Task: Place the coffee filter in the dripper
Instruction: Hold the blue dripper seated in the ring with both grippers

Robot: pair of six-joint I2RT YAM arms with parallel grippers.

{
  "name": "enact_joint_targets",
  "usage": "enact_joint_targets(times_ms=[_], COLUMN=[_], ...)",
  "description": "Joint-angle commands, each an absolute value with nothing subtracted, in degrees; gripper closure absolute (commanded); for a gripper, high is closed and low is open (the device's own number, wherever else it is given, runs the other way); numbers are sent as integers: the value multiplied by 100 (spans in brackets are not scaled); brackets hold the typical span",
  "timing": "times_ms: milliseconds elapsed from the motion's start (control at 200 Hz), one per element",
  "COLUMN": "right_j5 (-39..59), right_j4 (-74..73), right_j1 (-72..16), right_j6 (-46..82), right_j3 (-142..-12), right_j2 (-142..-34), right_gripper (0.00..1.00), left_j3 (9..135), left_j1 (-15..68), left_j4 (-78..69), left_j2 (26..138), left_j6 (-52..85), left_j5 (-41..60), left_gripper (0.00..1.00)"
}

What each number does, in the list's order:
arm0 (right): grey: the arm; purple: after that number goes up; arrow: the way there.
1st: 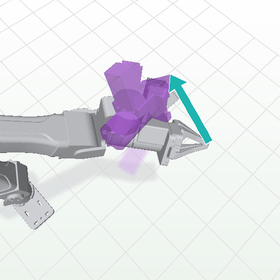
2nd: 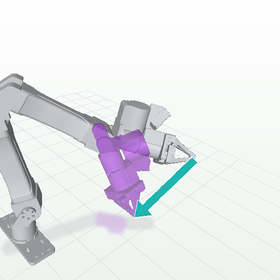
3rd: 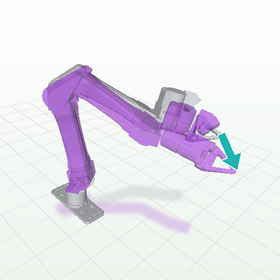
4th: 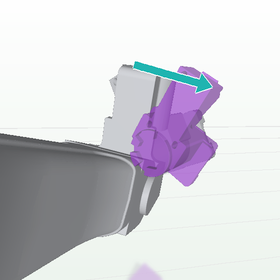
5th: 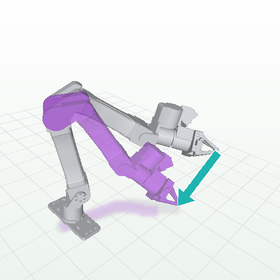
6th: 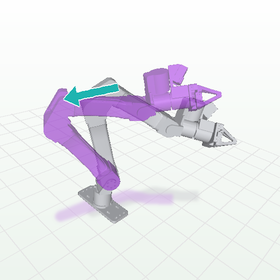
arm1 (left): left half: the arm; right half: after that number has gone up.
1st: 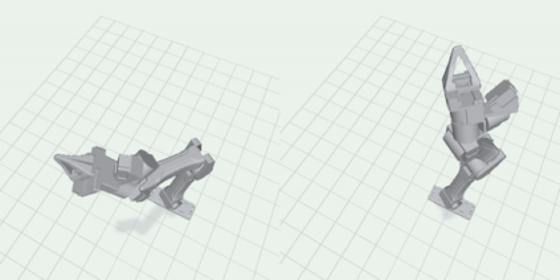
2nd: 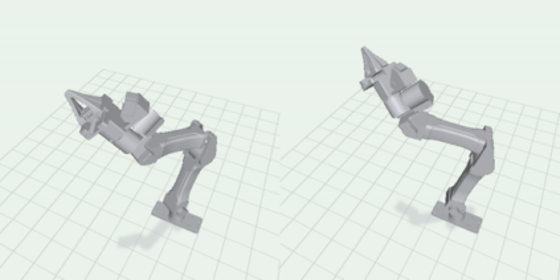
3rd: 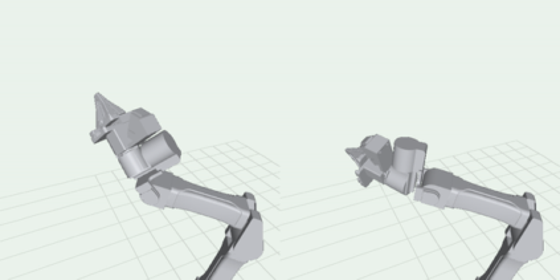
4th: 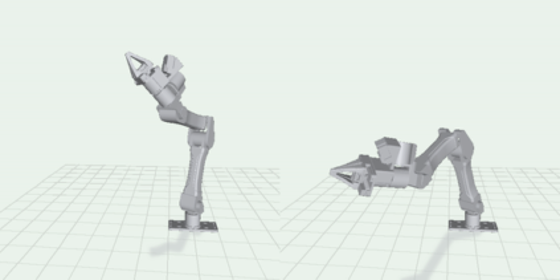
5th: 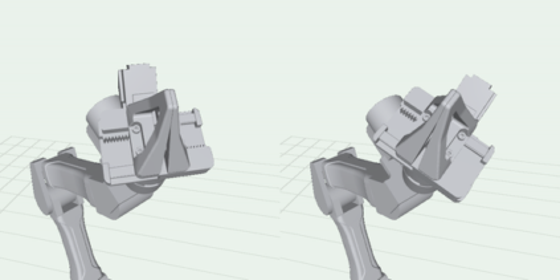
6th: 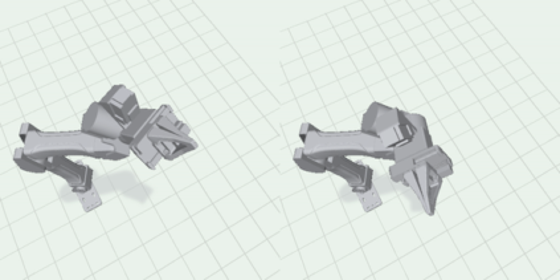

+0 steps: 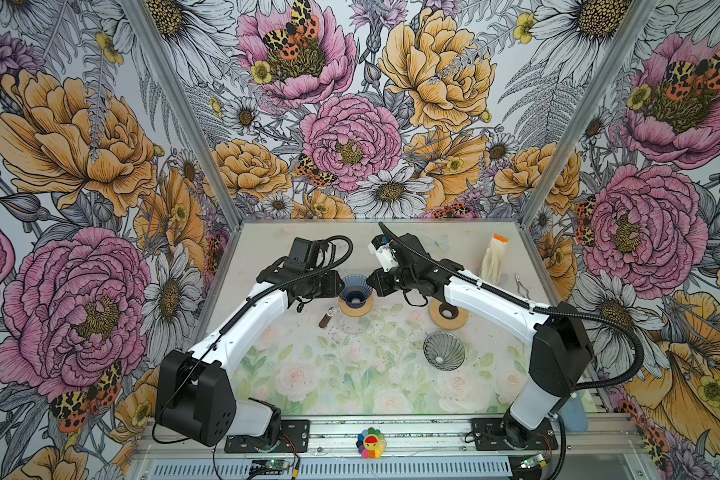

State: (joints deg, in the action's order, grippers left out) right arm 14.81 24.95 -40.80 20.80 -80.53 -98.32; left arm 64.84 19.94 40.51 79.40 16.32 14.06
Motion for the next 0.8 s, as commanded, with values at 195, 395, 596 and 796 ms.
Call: enact_joint_targets(times_ms=[195, 395, 596, 796], right_j5=[1446, 1472, 1490, 1483], right_j4=[2586, 2584, 2592, 2585], right_j1=[-4030, -4025, -4025, -4025], right_j6=[2124, 2133, 2167, 2162], right_j3=[-8122, -8036, -7929, -7850], right_j2=[-9973, -9972, -9976, -9938], right_gripper=[88, 88, 89, 89], left_j3=[6480, 6446, 6412, 6346], left_j1=[1920, 1907, 1898, 1898], left_j4=[4030, 4034, 4035, 4034], left_j2=[8016, 8037, 8127, 8138], left_j6=[1591, 1595, 1586, 1602], left_j5=[1476, 1491, 1524, 1557], left_gripper=[69, 69, 72, 72])
